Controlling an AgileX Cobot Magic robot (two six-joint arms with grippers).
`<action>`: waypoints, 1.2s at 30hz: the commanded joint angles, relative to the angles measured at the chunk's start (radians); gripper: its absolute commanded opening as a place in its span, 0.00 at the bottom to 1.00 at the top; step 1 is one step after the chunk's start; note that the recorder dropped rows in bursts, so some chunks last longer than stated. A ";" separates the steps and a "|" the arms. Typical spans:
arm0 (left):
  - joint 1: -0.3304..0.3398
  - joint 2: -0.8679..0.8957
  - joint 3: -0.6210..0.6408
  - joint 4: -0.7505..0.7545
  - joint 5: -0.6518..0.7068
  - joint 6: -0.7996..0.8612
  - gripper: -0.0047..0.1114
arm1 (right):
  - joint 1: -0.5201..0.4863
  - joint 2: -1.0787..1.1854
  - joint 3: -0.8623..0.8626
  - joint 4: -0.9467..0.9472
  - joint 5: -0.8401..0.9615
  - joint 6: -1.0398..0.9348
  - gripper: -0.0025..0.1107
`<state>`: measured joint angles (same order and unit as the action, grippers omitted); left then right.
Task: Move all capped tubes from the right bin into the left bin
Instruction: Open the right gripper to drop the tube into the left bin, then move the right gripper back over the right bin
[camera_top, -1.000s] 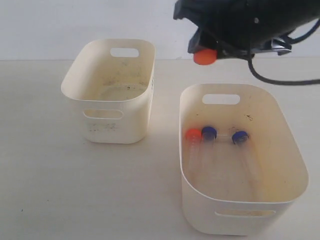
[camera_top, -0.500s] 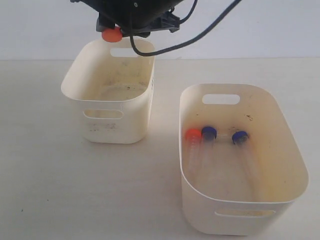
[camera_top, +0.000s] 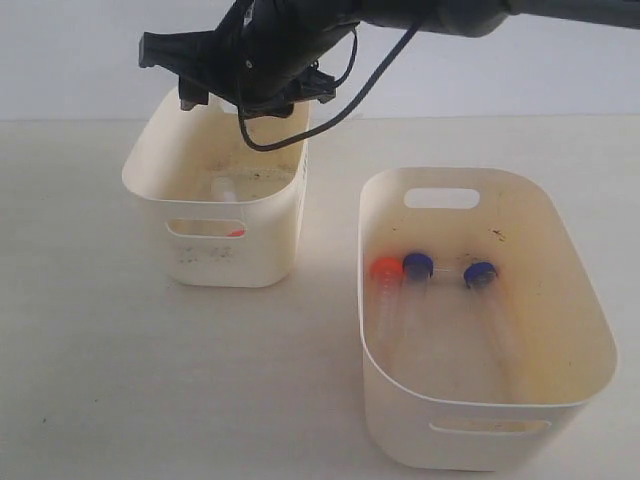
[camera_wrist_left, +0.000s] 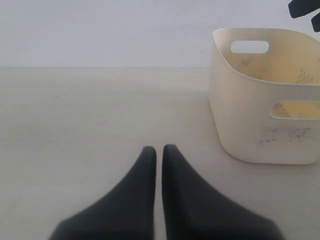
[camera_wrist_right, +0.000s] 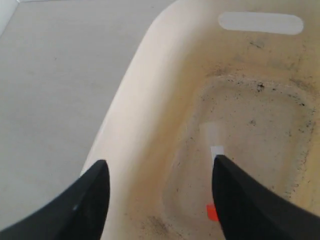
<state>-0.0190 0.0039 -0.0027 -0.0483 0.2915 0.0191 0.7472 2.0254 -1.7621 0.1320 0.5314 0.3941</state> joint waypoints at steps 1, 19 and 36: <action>-0.002 -0.004 0.003 -0.009 0.004 -0.002 0.08 | 0.000 -0.011 -0.007 -0.013 0.037 -0.013 0.51; -0.002 -0.004 0.003 -0.009 0.004 -0.002 0.08 | 0.000 -0.327 0.073 -0.417 0.428 0.182 0.02; -0.002 -0.004 0.003 -0.009 0.004 -0.002 0.08 | -0.018 -0.514 0.610 -0.387 0.261 0.322 0.02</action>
<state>-0.0190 0.0039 -0.0027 -0.0483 0.2915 0.0191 0.7439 1.5411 -1.2022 -0.2551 0.8399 0.6804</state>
